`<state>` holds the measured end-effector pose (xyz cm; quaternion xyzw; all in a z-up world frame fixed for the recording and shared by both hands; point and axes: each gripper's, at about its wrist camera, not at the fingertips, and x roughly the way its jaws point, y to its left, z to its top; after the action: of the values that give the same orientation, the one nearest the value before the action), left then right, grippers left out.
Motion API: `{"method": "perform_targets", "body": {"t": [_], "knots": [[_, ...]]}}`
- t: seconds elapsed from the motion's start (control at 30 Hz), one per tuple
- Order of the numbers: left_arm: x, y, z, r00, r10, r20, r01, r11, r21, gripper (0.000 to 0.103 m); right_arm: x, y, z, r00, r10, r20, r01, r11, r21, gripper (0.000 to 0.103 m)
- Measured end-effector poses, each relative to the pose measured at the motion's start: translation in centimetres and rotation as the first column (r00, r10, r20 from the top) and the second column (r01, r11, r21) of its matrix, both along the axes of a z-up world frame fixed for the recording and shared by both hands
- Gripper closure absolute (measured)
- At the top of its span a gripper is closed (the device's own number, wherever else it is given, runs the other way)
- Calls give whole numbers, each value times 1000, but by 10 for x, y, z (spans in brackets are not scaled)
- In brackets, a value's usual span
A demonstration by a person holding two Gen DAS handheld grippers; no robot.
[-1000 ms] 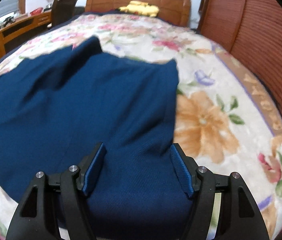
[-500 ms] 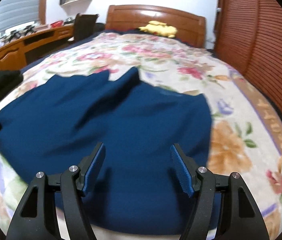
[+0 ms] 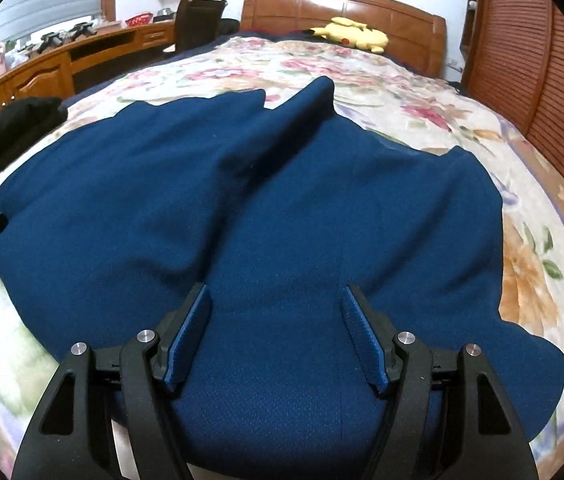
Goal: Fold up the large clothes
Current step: 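Close the left gripper on the folded jacket's end, then lift the jacket end with the left gripper and fold it over onto itself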
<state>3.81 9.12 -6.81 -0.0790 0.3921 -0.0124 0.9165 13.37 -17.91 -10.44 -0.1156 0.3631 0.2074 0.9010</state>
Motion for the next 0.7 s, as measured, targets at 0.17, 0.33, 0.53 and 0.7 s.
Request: {"method": "perform_targets", "body": {"t": [0.17, 0.33, 0.53, 0.7], "knots": [[2, -5, 0, 997, 63, -47, -63, 998, -8, 43, 4, -2, 0, 1000, 5, -11, -5, 1000, 16, 34], [6, -2, 0, 993, 80, -92, -86, 995, -57, 51, 3, -2, 0, 1000, 7, -13, -6, 1000, 19, 34], [14, -5, 6, 989, 31, -142, -46, 994, -104, 78, -3, -7, 3, 1000, 12, 7, -12, 1000, 28, 34], [12, -16, 37, 998, -9, -69, 7, 999, -34, 94, -21, -25, 12, 999, 1, 44, -3, 999, 53, 34]]}}
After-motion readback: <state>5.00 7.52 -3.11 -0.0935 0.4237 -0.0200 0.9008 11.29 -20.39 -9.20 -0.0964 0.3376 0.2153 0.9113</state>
